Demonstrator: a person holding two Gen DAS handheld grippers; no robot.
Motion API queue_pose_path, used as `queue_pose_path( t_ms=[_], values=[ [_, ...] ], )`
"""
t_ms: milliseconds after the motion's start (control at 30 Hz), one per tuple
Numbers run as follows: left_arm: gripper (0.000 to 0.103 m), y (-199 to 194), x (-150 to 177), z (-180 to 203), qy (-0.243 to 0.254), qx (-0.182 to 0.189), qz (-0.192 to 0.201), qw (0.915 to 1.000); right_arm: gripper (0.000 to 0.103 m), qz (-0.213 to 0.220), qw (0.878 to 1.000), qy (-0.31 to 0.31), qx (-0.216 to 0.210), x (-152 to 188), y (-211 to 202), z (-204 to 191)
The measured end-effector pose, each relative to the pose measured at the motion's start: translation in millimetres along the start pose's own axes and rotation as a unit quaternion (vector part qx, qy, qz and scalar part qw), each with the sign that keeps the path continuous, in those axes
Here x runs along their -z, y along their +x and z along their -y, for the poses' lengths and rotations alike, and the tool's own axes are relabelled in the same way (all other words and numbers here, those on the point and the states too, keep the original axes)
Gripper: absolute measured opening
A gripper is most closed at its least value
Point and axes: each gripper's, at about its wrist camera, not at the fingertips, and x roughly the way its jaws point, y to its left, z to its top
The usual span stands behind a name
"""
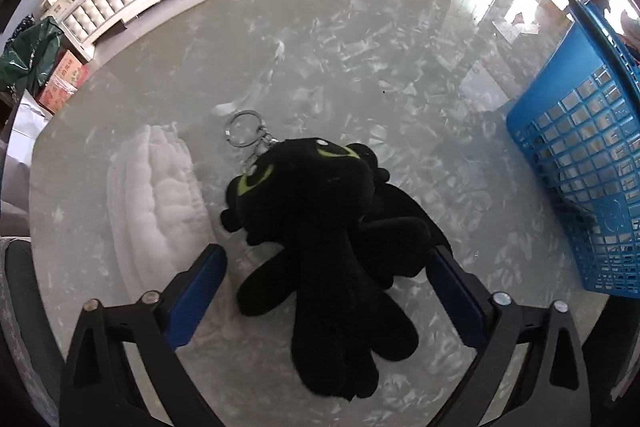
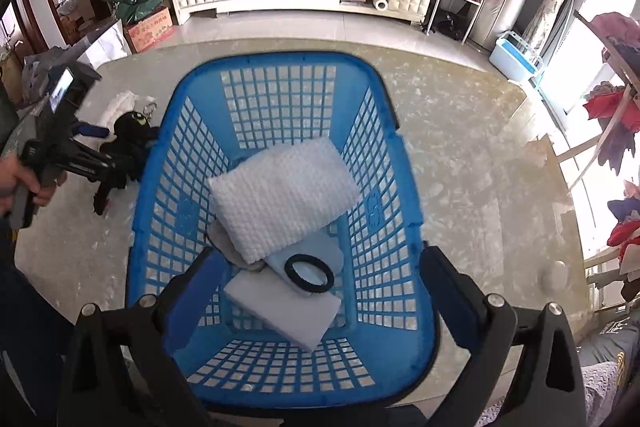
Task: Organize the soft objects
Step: 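Grasp the black plush dragon toy with the left tool and lift it, then carry the black plush toy over the basket and release it with the left tool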
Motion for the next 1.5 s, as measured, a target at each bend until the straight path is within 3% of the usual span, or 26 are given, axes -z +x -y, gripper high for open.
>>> queue_pose_path(
  t_ms=[300, 333, 467, 633, 867, 1000, 1167, 1500],
  values=[
    [0.065, 17, -4, 11, 0.015, -0.003, -0.008, 0.9999, 0.099, -0.032, 0.998, 0.021, 0.045, 4, 6, 26],
    [0.059, 17, -4, 14, 0.018, -0.005, -0.009, 0.9998, 0.099, -0.041, 0.998, 0.029, 0.046, 7, 10, 31],
    [0.049, 15, -3, 20, 0.031, -0.01, -0.009, 0.9994, 0.099, -0.079, 0.995, 0.063, 0.023, 19, 26, 45],
    [0.048, -7, -1, 32, 0.048, 0.003, 0.009, 0.9988, 0.099, -0.098, 0.991, 0.086, -0.027, 30, 37, 41],
    [0.048, -64, 10, 60, 0.091, 0.014, 0.054, 0.9943, 0.099, -0.099, 0.992, 0.058, -0.055, 33, 32, 7],
    [0.048, -97, 20, 78, 0.117, 0.022, 0.078, 0.9899, 0.099, -0.088, 0.996, 0.034, -0.009, 34, 24, -3],
    [0.048, -132, 26, 107, 0.144, 0.032, 0.101, 0.9838, 0.099, -0.073, 0.997, 0.037, 0.008, 33, 14, -4],
    [0.048, -164, 24, 149, 0.172, 0.056, 0.127, 0.9753, 0.099, -0.037, 0.998, 0.048, 0.011, 32, -8, 11]
  ],
)
